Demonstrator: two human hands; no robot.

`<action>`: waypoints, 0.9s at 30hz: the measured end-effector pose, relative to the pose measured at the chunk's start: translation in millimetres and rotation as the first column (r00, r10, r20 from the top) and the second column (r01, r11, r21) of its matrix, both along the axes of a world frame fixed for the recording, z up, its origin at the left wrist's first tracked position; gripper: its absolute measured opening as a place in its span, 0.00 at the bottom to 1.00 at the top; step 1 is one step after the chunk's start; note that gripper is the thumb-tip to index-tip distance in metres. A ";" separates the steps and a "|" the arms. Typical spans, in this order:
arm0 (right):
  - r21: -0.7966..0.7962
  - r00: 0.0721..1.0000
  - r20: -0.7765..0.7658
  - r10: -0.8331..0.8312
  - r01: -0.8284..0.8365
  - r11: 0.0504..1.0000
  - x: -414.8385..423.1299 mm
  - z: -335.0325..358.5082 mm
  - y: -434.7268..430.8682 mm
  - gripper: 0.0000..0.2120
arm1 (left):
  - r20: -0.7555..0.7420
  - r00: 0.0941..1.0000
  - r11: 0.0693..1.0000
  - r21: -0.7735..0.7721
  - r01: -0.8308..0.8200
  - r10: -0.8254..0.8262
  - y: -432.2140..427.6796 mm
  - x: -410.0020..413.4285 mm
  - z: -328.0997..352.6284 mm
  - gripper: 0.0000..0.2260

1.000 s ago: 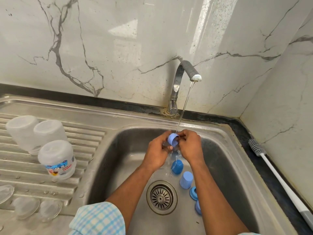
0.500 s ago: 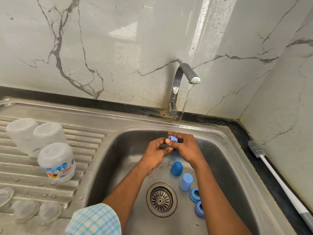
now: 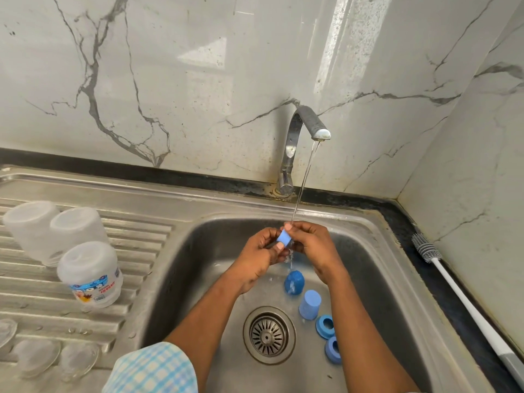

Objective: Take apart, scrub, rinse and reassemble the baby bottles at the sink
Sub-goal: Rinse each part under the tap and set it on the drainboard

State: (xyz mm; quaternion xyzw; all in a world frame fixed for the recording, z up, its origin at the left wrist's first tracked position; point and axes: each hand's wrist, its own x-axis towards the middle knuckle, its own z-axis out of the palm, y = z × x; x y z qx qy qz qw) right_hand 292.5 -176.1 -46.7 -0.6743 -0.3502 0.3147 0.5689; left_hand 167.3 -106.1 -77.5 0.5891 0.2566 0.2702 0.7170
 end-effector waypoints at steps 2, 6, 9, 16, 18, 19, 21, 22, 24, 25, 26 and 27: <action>0.017 0.999 0.050 -0.019 0.018 1.000 -0.8 2.1 -0.5 0.07 | 0.009 0.999 0.999 -0.015 -0.040 0.040 0.0 -0.3 0.4 0.10; 0.064 0.997 0.061 -0.050 0.046 0.997 -0.7 3.6 -0.6 0.10 | 0.003 0.994 0.993 -0.023 -0.113 0.113 -2.9 1.3 0.3 0.18; 0.051 0.997 0.075 0.003 -0.007 0.999 -3.2 3.2 -1.5 0.09 | -0.019 0.974 0.974 0.011 -0.225 0.225 -2.9 0.7 0.5 0.18; 0.058 0.988 0.067 -0.141 0.138 0.989 5.6 4.8 -2.8 0.06 | 0.091 0.988 0.982 -0.157 -0.107 0.122 -1.1 3.6 1.8 0.30; 0.031 0.983 0.105 -0.152 0.149 0.988 2.1 6.6 -1.3 0.08 | 0.090 0.988 0.984 -0.135 -0.115 0.128 -4.1 6.2 2.7 0.34; 0.000 0.980 0.129 -0.152 0.154 0.988 0.7 6.6 0.0 0.07 | 0.074 0.986 0.986 -0.094 -0.140 0.147 -5.2 7.3 2.7 0.35; -0.064 0.974 0.165 -0.152 0.165 0.984 -2.4 3.9 3.8 0.08 | 0.042 0.984 0.984 0.033 -0.176 0.175 -6.8 8.7 0.7 0.39; -0.084 0.967 0.196 -0.160 0.179 0.980 -3.5 1.5 5.8 0.08 | 0.029 0.985 0.979 0.106 -0.175 0.172 -7.8 9.4 -0.5 0.41; -0.099 0.941 0.276 -0.194 0.229 0.968 -5.0 -2.2 8.8 0.06 | 0.000 0.987 0.957 0.246 -0.153 0.158 -9.5 10.6 -2.1 0.44; -0.091 0.933 0.294 -0.208 0.244 0.966 -5.7 -2.2 9.7 0.05 | -0.007 0.988 0.945 0.291 -0.147 0.156 -9.9 10.6 -1.5 0.45; -0.082 0.933 0.297 -0.202 0.236 0.968 -6.2 -1.4 9.6 0.03 | -0.006 0.987 0.937 0.314 -0.150 0.160 -9.9 10.1 -0.5 0.45; -0.079 0.942 0.288 -0.170 0.200 0.977 -7.4 0.0 8.6 0.03 | -0.002 0.986 0.932 0.326 -0.157 0.167 -9.6 9.2 0.6 0.46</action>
